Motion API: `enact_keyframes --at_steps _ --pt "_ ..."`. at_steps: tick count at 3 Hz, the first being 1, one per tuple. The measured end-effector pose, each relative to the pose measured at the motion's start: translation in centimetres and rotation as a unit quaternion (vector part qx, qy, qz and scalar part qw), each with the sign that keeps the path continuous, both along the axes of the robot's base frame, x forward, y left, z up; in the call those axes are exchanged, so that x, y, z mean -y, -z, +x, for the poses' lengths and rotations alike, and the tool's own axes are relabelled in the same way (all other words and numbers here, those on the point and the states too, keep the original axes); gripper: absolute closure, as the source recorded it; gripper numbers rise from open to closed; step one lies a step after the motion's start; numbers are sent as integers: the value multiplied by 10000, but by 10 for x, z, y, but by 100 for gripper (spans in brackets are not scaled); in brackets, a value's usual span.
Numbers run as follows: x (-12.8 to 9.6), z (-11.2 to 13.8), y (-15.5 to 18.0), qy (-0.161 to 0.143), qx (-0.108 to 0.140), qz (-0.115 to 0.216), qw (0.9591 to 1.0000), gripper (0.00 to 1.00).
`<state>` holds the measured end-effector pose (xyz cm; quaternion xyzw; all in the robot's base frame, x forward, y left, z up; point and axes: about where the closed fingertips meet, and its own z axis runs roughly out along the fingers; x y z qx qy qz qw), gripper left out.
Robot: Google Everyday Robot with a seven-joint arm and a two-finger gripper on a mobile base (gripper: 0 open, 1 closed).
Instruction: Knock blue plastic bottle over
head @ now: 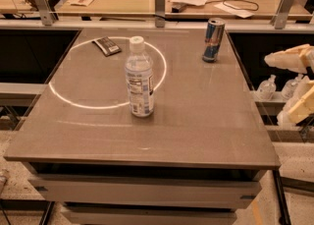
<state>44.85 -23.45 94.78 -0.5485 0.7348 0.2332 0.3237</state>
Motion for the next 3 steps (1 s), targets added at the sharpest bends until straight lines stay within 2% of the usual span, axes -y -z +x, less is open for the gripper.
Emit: enact_keyframes --at_steps 1,2,3 --pt "-26 -13 -5 -236 203 849 9959 0" --pt "-48 -25 -3 -329 290 1275 9909 0" --pt "-63 -29 6 -225 299 1420 9892 0"
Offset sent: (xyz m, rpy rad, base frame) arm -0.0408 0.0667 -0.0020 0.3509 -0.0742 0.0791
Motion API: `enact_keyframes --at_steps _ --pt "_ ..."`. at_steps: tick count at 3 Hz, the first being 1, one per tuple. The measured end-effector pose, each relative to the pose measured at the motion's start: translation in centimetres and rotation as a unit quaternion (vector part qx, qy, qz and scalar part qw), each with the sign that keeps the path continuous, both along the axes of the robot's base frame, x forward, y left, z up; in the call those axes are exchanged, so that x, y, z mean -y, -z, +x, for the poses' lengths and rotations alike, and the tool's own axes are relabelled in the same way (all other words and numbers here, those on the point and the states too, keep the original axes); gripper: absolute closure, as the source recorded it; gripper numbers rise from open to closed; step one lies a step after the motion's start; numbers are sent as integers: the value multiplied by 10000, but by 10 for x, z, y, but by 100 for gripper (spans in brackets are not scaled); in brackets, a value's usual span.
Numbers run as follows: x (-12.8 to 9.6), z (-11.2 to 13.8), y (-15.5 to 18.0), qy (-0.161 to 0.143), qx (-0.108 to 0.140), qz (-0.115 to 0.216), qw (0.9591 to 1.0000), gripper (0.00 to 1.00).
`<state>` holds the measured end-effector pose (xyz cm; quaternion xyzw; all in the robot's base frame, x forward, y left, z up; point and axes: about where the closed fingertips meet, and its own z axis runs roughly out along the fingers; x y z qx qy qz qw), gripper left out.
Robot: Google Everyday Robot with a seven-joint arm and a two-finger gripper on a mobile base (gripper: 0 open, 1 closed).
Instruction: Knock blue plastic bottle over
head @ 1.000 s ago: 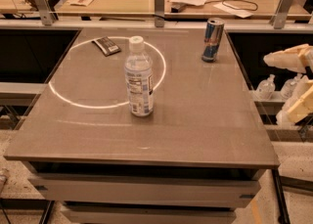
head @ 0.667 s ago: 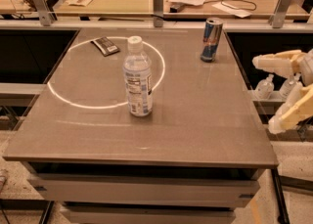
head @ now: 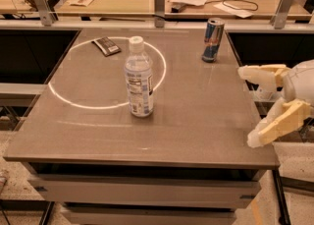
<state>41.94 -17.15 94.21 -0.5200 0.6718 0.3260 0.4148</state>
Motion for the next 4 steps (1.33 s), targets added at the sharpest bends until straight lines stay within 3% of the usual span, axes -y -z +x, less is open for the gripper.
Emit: enact_keyframes --at_steps 2,3,4 --pt "-16 23 6 641 -7 315 9974 0" --pt "-16 23 5 640 -7 315 9974 0" --pt "-44 31 7 359 -84 322 9988 0"
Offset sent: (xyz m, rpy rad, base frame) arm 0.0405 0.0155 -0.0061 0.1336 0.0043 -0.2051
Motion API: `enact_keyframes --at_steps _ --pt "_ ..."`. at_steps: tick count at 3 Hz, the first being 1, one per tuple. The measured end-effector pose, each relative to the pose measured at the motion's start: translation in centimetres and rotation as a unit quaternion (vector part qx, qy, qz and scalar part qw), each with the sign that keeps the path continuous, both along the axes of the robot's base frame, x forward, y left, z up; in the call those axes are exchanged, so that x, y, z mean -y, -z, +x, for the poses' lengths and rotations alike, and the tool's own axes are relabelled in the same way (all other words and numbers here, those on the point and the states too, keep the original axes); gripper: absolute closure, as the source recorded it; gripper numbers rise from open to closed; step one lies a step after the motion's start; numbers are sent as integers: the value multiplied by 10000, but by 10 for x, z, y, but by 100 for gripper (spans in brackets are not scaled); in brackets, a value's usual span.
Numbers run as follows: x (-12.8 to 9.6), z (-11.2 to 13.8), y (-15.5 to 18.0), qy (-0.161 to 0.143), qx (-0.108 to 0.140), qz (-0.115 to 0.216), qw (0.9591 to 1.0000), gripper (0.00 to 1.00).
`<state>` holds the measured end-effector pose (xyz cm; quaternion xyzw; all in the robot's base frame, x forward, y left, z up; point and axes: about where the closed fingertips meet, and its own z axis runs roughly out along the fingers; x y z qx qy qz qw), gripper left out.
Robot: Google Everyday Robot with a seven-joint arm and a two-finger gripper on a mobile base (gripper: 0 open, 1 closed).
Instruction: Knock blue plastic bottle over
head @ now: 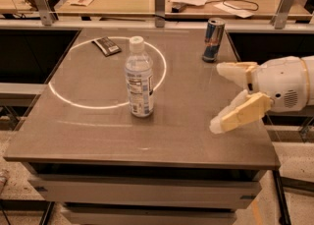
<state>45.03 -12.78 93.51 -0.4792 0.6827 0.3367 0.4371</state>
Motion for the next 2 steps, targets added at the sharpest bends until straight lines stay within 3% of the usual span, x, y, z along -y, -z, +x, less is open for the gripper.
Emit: enact_keyframes --at_steps 1,2 --pt "-39 12 -5 -425 104 176 9989 0" --pt "-66 26 -5 -625 309 381 9968 0"
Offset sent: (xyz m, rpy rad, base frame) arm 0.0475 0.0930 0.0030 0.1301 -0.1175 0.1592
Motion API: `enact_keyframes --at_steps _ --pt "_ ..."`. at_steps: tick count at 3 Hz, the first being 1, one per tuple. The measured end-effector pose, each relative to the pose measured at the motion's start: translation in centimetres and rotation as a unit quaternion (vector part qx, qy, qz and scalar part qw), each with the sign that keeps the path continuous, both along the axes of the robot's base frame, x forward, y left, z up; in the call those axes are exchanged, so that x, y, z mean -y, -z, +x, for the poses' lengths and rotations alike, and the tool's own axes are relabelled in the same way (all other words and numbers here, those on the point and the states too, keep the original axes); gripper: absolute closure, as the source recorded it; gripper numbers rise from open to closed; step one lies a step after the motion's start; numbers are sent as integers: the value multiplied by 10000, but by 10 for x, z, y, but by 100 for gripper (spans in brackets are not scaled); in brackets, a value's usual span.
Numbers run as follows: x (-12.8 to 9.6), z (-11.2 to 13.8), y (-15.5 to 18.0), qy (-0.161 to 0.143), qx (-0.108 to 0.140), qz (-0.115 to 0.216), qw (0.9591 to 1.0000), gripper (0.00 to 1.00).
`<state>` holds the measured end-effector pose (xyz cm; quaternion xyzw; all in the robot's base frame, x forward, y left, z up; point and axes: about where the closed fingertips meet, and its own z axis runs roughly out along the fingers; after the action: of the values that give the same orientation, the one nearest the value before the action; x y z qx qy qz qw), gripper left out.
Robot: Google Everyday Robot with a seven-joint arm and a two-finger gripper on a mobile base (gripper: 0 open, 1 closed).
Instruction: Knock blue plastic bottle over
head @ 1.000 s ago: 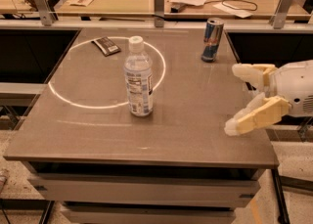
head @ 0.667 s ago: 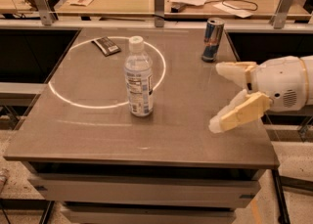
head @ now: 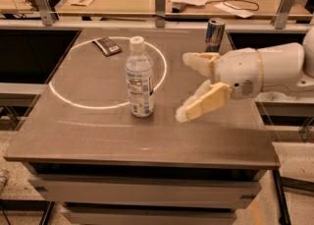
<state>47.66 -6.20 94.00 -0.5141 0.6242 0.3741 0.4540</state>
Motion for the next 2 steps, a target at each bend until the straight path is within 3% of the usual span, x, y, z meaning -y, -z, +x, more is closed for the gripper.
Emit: enact_keyframes --at_steps 2 --pt "-32 35 16 -47 176 519 9985 0"
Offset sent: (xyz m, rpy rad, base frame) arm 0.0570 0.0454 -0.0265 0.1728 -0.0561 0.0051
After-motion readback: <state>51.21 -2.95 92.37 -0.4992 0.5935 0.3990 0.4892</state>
